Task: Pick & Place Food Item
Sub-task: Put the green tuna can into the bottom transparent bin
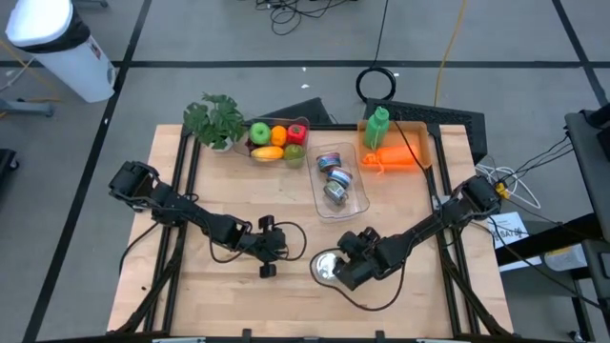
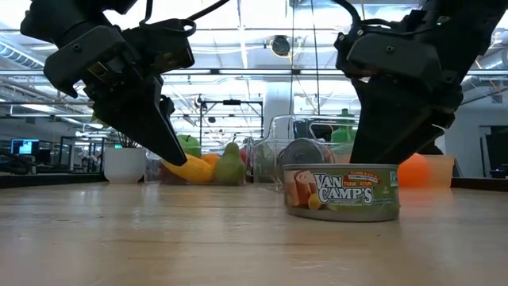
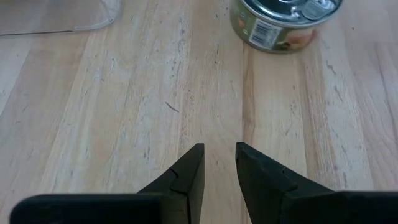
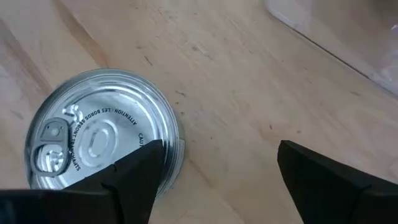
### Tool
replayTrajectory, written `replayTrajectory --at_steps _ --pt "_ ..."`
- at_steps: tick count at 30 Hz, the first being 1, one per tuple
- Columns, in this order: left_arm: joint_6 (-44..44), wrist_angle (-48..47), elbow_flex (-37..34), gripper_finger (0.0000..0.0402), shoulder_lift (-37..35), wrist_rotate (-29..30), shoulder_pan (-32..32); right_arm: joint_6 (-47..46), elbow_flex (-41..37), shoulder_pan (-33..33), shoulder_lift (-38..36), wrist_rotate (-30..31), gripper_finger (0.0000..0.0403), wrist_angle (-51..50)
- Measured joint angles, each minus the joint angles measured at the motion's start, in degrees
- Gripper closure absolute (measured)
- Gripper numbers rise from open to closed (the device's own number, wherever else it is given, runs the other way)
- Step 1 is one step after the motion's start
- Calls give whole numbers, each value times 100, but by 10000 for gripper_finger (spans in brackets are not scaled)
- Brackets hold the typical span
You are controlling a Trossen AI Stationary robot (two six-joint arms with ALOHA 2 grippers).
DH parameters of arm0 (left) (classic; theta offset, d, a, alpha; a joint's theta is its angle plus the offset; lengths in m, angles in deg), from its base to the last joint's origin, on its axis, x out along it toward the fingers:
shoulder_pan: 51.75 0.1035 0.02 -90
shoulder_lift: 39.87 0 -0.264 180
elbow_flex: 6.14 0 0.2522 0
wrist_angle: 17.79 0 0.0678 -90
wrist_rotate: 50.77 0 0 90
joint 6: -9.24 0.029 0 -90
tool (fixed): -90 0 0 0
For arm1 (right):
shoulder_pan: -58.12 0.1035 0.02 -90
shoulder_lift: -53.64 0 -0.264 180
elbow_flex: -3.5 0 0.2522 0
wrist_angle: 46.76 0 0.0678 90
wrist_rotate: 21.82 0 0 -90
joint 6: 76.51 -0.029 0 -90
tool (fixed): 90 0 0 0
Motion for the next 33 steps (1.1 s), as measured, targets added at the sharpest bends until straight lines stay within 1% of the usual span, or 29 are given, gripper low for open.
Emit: replayTrajectory --at_steps 4,8,11,14,16,19,25,33 --pt "-2 0 0 300 0 0 0 132 -20 -4 -177 -174 108 -164" --pt "-6 2 0 300 0 0 0 353 -39 -57 -474 -528 108 -407" --pt "-15 4 0 300 0 0 0 322 -31 -152 -675 -727 108 -800" --pt "-15 4 0 300 0 0 0 212 -37 -231 -705 -807 108 -1229" --pt "-15 4 0 300 0 0 0 178 -37 -283 -725 -820 108 -1298" --pt "-15 5 0 300 0 0 0 208 -37 -350 -717 -924 108 -1099" --pt "-14 7 0 300 0 0 0 686 -33 -352 -724 -1182 108 -433" --pt "-63 3 0 300 0 0 0 820 -25 -516 -485 -1280 108 -460"
